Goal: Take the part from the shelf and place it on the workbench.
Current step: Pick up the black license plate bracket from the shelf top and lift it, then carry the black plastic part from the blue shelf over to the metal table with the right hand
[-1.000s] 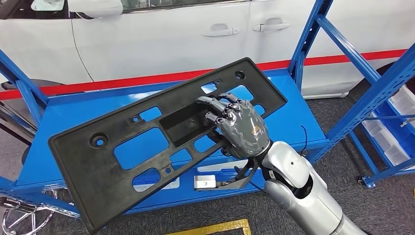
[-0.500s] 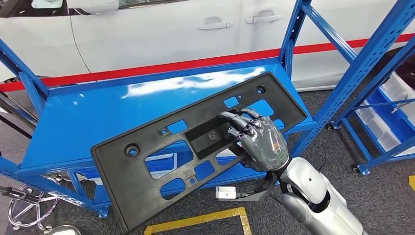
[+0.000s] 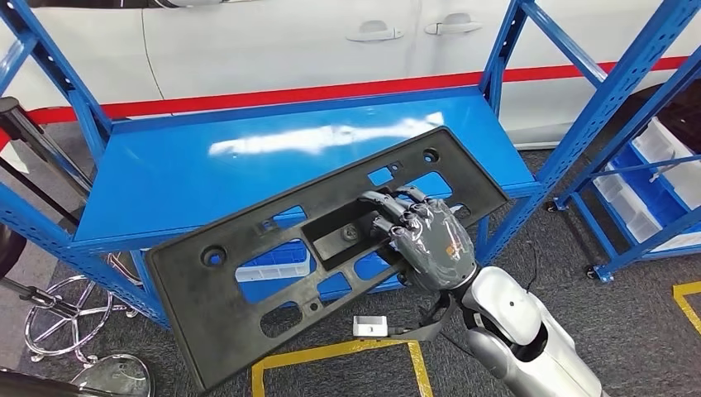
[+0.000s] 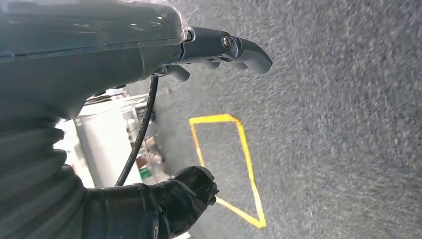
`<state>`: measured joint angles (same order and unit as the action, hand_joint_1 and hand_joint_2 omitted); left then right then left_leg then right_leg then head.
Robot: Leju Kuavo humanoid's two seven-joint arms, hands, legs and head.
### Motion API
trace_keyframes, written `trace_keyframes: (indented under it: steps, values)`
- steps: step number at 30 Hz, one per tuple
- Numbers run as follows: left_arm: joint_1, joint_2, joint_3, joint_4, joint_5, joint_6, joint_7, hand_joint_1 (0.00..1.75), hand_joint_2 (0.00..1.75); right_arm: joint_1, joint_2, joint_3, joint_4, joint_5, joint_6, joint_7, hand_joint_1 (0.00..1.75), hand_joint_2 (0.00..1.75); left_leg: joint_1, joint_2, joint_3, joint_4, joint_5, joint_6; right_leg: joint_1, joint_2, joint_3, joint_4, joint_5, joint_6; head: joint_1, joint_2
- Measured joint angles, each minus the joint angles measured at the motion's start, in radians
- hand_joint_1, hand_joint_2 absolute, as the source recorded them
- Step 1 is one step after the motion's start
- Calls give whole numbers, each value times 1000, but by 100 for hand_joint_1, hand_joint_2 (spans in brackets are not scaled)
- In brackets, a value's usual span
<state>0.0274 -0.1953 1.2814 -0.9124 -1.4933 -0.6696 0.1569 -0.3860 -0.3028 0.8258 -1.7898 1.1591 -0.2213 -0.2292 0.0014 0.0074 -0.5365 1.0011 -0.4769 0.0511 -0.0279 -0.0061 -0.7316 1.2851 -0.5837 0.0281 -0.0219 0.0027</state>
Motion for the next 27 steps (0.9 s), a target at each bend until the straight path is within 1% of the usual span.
trace_keyframes:
  steps: [1,2,3,4,5,6,7,8,9,10,11,12,13,14,15,16,17,18,19,20,21,22,23,24,25,26,27]
  values:
    - [1,3,0,0,-1,-4,-19,0,175,-4,5,2,2,4,3,11,175,175,-3,1,-17,4,11,1,1,0,5,33,3,-1,0,0]
    - [3,7,0,0,-1,-5,-40,0,175,-7,7,3,2,6,4,20,175,175,-6,1,-34,8,20,1,2,0,25,34,25,-3,0,0]
    - [6,11,0,0,-2,-6,-62,0,175,-9,9,4,3,8,5,26,175,175,-8,1,-52,14,29,0,4,0,62,2,54,-8,0,0]
    - [10,16,-1,0,-2,-6,-83,0,175,-11,10,4,3,8,4,30,175,175,-10,0,-66,21,36,-1,8,0,112,-57,70,-16,0,0]
    - [15,20,-1,0,-2,-6,-102,0,175,-13,11,4,3,8,4,33,175,175,-12,0,-78,27,42,-3,13,0,164,-128,71,-24,0,0]
    - [21,25,-1,0,-2,-7,-119,0,175,-16,11,4,3,9,3,35,175,175,-12,0,-85,31,48,-7,18,-1,205,-190,62,-31,0,0]
    - [26,30,-1,0,-2,-7,-132,0,175,-18,10,4,3,9,3,36,175,175,-12,0,-90,32,56,-12,23,-1,229,-231,50,-36,0,0]
    - [30,36,-1,0,-2,-8,-140,0,175,-20,10,4,3,9,3,37,175,175,-11,1,-93,30,65,-18,26,-2,236,-253,47,-40,0,0]
    - [34,42,-1,0,-2,-8,-145,0,175,-22,9,4,4,10,3,38,175,175,-10,2,-95,28,72,-24,25,-2,232,-261,55,-44,0,0]
    - [37,48,-1,1,-2,-9,-146,0,175,-24,9,3,5,10,3,38,175,175,-9,0,-99,30,68,-31,22,-5,225,-267,66,-50,0,0]
    - [39,54,-1,4,-2,-8,-144,0,175,-27,9,3,7,10,3,38,175,175,-8,-1,-106,44,46,-37,19,-7,216,-273,79,-56,0,0]
    - [40,61,-1,9,-2,-7,-140,0,175,-29,9,3,9,10,4,37,175,175,-6,-3,-117,75,6,-42,16,-10,204,-278,92,-61,-1,0]
    - [40,67,-1,15,-2,-5,-135,0,175,-32,9,2,11,8,4,37,175,175,-2,-4,-131,123,-45,-48,16,-11,191,-278,104,-65,-1,0]
    - [40,72,-1,19,-2,-4,-130,0,175,-34,8,0,13,5,4,36,175,175,1,-4,-145,184,-92,-53,16,-12,175,-278,117,-66,-1,0]
    - [40,75,-1,23,-2,-4,-126,0,175,-34,6,-4,15,0,3,34,175,175,5,-4,-154,241,-119,-58,16,-12,160,-277,129,-65,-1,0]
    - [40,77,-1,24,-2,-5,-122,0,175,-32,0,-10,17,-8,0,30,175,175,8,-4,-154,281,-121,-63,15,-12,143,-274,141,-62,-1,0]
    - [39,78,-1,25,-2,-6,-120,0,175,-29,-7,-18,19,-16,-3,25,175,175,12,-4,-140,292,-99,-67,12,-13,126,-270,153,-58,-1,0]
    - [39,76,-1,25,-2,-8,-118,0,175,-25,-16,-29,19,-23,-9,18,175,175,16,-4,-110,269,-66,-72,9,-13,108,-265,163,-53,-1,0]
    - [39,75,-1,25,-2,-10,-116,0,175,-20,-25,-42,19,-30,-14,11,175,175,21,-5,-65,216,-41,-76,6,-13,89,-257,172,-46,-1,0]
    - [38,72,-1,25,-2,-12,-115,0,175,-15,-33,-56,19,-34,-19,4,175,175,22,-7,-12,143,-37,-80,4,-13,72,-248,180,-39,-2,0]
    - [38,70,-1,24,-2,-12,-114,0,175,-11,-39,-69,19,-36,-22,0,175,175,22,-10,32,78,-47,-78,3,-12,61,-241,188,-32,-1,0]
    - [38,68,-1,24,-2,-12,-114,0,175,-9,-44,-79,19,-37,-24,-2,175,175,20,-13,59,31,-63,-73,4,-11,54,-237,196,-25,-1,0]
    - [37,67,-1,23,-2,-12,-113,0,175,-7,-47,-87,19,-37,-27,-3,175,175,16,-15,67,10,-74,-66,4,-10,51,-237,205,-18,-1,0]
    - [37,66,-1,23,-2,-12,-113,0,175,-5,-49,-92,19,-37,-29,-4,175,175,14,-15,61,7,-71,-55,4,-9,51,-240,215,-11,0,0]
    - [36,64,-1,23,-2,-12,-112,0,175,-3,-53,-96,19,-38,-32,-4,175,175,14,-12,54,7,-62,-45,2,-7,48,-240,216,-5,-1,0]
    - [35,63,-1,23,-2,-11,-112,0,175,0,-58,-100,19,-38,-34,-6,175,175,14,-9,45,6,-52,-33,1,-6,43,-230,199,0,-1,0]
    - [33,62,-1,23,-2,-9,-112,0,175,5,-63,-105,20,-40,-36,-9,175,175,14,-7,36,4,-39,-21,-1,-4,34,-203,163,2,0,0]
